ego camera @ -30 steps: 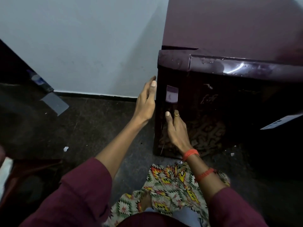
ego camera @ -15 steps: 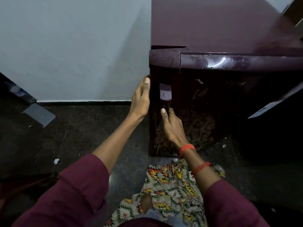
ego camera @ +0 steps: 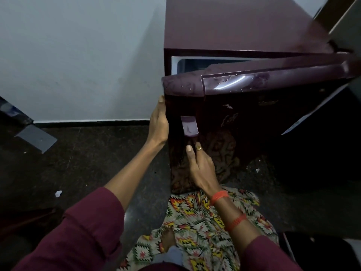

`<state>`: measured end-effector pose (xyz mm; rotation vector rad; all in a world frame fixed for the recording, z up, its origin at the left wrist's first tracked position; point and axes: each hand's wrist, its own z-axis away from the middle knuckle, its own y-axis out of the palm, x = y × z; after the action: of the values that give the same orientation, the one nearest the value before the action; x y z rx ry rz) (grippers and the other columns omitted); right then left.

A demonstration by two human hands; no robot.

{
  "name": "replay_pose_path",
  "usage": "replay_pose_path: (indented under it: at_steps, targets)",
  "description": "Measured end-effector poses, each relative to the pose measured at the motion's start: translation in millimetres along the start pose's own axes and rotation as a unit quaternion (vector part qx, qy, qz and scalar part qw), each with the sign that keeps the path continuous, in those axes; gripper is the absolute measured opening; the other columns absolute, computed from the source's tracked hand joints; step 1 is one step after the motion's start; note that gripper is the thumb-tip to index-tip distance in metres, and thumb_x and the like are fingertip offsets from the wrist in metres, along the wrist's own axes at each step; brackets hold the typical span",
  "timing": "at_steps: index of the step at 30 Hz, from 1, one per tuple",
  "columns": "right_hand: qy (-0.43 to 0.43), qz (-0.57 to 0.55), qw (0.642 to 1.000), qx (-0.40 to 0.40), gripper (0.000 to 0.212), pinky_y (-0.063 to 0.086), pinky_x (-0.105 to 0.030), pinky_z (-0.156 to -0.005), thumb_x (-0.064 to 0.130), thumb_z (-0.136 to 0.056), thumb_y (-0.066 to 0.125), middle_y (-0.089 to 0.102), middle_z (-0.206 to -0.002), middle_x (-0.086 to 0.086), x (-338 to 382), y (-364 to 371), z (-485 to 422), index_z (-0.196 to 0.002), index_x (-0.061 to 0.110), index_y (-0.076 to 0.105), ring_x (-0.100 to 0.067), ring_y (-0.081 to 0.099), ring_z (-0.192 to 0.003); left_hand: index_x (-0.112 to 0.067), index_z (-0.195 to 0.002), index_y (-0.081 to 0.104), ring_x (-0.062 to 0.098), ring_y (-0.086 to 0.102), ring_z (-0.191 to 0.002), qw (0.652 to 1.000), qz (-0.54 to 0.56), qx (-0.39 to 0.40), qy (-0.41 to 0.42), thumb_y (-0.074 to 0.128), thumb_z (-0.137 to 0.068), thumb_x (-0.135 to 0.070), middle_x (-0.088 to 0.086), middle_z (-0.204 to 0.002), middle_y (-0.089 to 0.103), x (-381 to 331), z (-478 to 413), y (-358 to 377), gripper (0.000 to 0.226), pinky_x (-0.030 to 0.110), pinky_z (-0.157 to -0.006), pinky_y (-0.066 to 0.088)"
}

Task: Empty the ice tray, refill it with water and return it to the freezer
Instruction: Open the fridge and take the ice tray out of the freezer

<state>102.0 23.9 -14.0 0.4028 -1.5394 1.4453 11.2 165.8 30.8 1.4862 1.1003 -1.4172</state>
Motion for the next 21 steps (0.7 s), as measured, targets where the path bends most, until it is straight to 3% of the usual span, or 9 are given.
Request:
replay_pose_path:
  at_steps: [2,4,7,9,12,15,16,19,21]
  targets:
    - [0.004,-0.014,1.0,-0.003,0.071,0.022,-0.021,-0.113,0.052,-0.102,0.032,0.034,-0.16,-0.013,-8.3,-3.0,18.0,-0.155,0.004,0.029,-0.022,0.031,-0.148,-0.037,-0.128,0.056,-0.013,0.06,-0.113,1.0,0.018,-0.01,-0.006,0.015,-0.11,-0.043,-0.012,-0.125,0.064,-2.9,19.5,6.5,0.046,0.009,-0.093,0.045]
    - [0.008,-0.032,0.999,-0.006,0.078,0.021,-0.02,-0.114,0.059,-0.098,0.029,0.035,-0.16,-0.01,-17.0,-6.8,36.6,-0.155,0.006,0.03,-0.021,0.031,-0.148,-0.04,-0.119,0.057,-0.015,0.061,-0.107,0.999,0.026,-0.02,-0.011,0.015,-0.111,-0.04,-0.014,-0.119,0.064,-4.1,37.8,12.5,0.042,0.007,-0.088,0.046]
    - [0.013,-0.056,0.998,-0.007,0.089,0.032,-0.034,-0.117,0.072,-0.094,0.025,0.045,-0.153,-0.012,-33.2,-14.0,63.5,-0.152,0.005,0.036,-0.026,0.042,-0.141,-0.033,-0.11,0.064,-0.01,0.066,-0.099,1.0,0.021,-0.017,0.001,0.022,-0.097,-0.064,-0.011,-0.108,0.069,-3.5,65.2,18.3,0.054,0.01,-0.082,0.049]
    - [0.02,-0.062,0.998,-0.007,0.096,0.032,-0.031,-0.116,0.079,-0.091,0.021,0.043,-0.155,-0.01,-43.9,-20.2,81.4,-0.148,0.004,0.042,-0.023,0.043,-0.141,-0.027,-0.11,0.067,-0.006,0.067,-0.097,1.0,0.009,-0.014,0.011,0.024,-0.09,-0.075,-0.007,-0.105,0.071,-1.2,84.1,21.2,0.067,0.011,-0.081,0.05]
    - [0.025,-0.068,0.997,-0.022,0.08,0.022,-0.02,-0.113,0.066,-0.099,0.026,0.037,-0.158,-0.005,-59.3,-31.4,110.2,-0.155,0.009,0.032,-0.005,0.03,-0.14,-0.018,-0.117,0.066,0.012,0.067,-0.104,0.999,0.003,-0.016,0.037,0.025,-0.091,-0.08,0.003,-0.109,0.072,8.2,111.8,27.2,0.078,0.028,-0.085,0.054]
    - [0.031,-0.076,0.996,-0.031,0.081,0.028,-0.027,-0.117,0.069,-0.098,0.026,0.047,-0.146,0.001,-74.5,-43.7,138.3,-0.154,0.012,0.035,-0.003,0.035,-0.132,-0.021,-0.116,0.066,0.024,0.065,-0.105,0.999,-0.003,-0.026,0.042,0.026,-0.09,-0.084,0.011,-0.111,0.07,10.5,135.2,37.4,0.079,0.044,-0.09,0.052]
    - [0.041,-0.083,0.995,-0.031,0.088,0.029,-0.027,-0.117,0.075,-0.093,0.022,0.046,-0.141,0.006,-79.6,-48.5,147.3,-0.154,0.014,0.035,-0.003,0.037,-0.13,-0.026,-0.116,0.066,0.021,0.065,-0.106,0.999,-0.004,-0.028,0.041,0.027,-0.09,-0.084,0.009,-0.112,0.07,9.7,142.7,42.3,0.075,0.043,-0.091,0.051]
    - [0.055,-0.103,0.992,-0.048,0.097,0.025,-0.01,-0.107,0.085,-0.082,0.018,0.035,-0.142,0.019,-94.9,-59.6,173.7,-0.15,0.02,0.038,0.004,0.034,-0.132,-0.044,-0.121,0.062,0.008,0.063,-0.114,0.998,-0.015,-0.03,0.052,0.029,-0.092,-0.081,-0.005,-0.118,0.069,0.6,166.9,57.8,0.058,0.028,-0.096,0.05]
    - [0.063,-0.104,0.991,-0.064,0.093,0.031,-0.018,-0.099,0.09,-0.082,0.015,0.048,-0.121,0.027,-111.2,-68.3,189.6,-0.126,0.018,0.055,0.009,0.046,-0.111,-0.035,-0.131,0.061,0.01,0.061,-0.123,0.997,-0.002,-0.009,0.081,0.031,-0.093,-0.079,-0.001,-0.128,0.067,4.2,182.4,66.4,0.065,0.025,-0.101,0.048]
